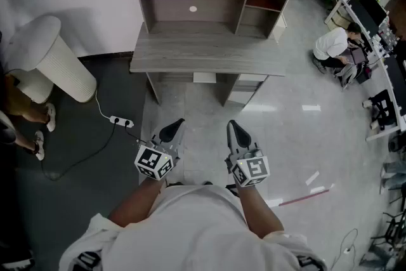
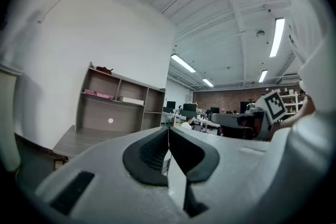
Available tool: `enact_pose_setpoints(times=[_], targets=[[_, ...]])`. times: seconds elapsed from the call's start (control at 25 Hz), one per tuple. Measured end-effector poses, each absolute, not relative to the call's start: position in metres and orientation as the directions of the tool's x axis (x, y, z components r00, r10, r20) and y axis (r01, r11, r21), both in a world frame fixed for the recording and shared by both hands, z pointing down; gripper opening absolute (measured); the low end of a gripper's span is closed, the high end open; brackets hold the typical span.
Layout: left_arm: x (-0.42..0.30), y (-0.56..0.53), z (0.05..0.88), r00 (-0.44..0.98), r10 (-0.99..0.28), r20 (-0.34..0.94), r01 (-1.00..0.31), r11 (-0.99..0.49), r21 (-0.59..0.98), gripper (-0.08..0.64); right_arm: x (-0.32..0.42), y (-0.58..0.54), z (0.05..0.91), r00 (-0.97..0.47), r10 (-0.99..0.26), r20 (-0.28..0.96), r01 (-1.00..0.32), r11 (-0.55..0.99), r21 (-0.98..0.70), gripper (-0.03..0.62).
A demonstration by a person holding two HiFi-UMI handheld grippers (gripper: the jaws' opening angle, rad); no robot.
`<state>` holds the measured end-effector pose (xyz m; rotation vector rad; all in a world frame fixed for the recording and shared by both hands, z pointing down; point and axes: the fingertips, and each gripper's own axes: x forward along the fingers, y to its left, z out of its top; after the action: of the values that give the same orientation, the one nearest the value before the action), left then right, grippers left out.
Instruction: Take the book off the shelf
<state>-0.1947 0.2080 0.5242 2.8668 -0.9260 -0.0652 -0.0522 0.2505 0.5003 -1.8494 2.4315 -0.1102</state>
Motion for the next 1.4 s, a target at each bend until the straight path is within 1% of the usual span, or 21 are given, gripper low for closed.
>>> enact_pose_setpoints(times=[0.24,0.44,0.68,0.92,1.04,1.16,1.28,1.4], targets=[[-0.186,0.201,0.53,0.791,-0.612,0.014,-0.608,-0.782,0.133,0.017,-0.032,0.248,0.505,-0.263,-0.965,-0.001,-0.96,0.261,-0.103,0.014],[-0.171,0.198,0.532,0.783,-0.621,0.024,-0.62,-0.777,0.113,0.017,-0.011,0.249,0.514,-0.26,-0.966,-0.003,-0.955,0.258,-0.146,0.014],[-0.145,0.198,0.534,0.774,-0.631,0.05,-0.633,-0.773,0.047,0.017,0.03,0.244,0.529,-0.22,-0.974,0.059,-0.968,0.211,-0.139,0.015],[-0.122,0.199,0.542,0.788,-0.612,0.073,-0.614,-0.789,0.012,0.017,0.061,0.24,0.537,-0.227,-0.971,0.072,-0.972,0.221,-0.08,0.015],[-0.12,0.192,0.547,0.795,-0.601,0.085,-0.606,-0.795,0.04,0.017,0.071,0.231,0.539,-0.223,-0.973,0.065,-0.969,0.214,-0.121,0.015],[-0.115,0.178,0.557,0.814,-0.573,0.096,-0.58,-0.812,0.067,0.017,0.072,0.216,0.541,-0.255,-0.966,0.042,-0.957,0.246,-0.157,0.015],[-0.111,0.145,0.567,0.809,-0.581,0.093,-0.588,-0.804,0.091,0.017,0.075,0.188,0.545,-0.267,-0.963,0.027,-0.951,0.259,-0.167,0.015],[-0.102,0.108,0.569,0.809,-0.584,0.069,-0.588,-0.801,0.115,0.017,0.083,0.155,0.549,-0.245,-0.969,0.041,-0.958,0.235,-0.167,0.015]])
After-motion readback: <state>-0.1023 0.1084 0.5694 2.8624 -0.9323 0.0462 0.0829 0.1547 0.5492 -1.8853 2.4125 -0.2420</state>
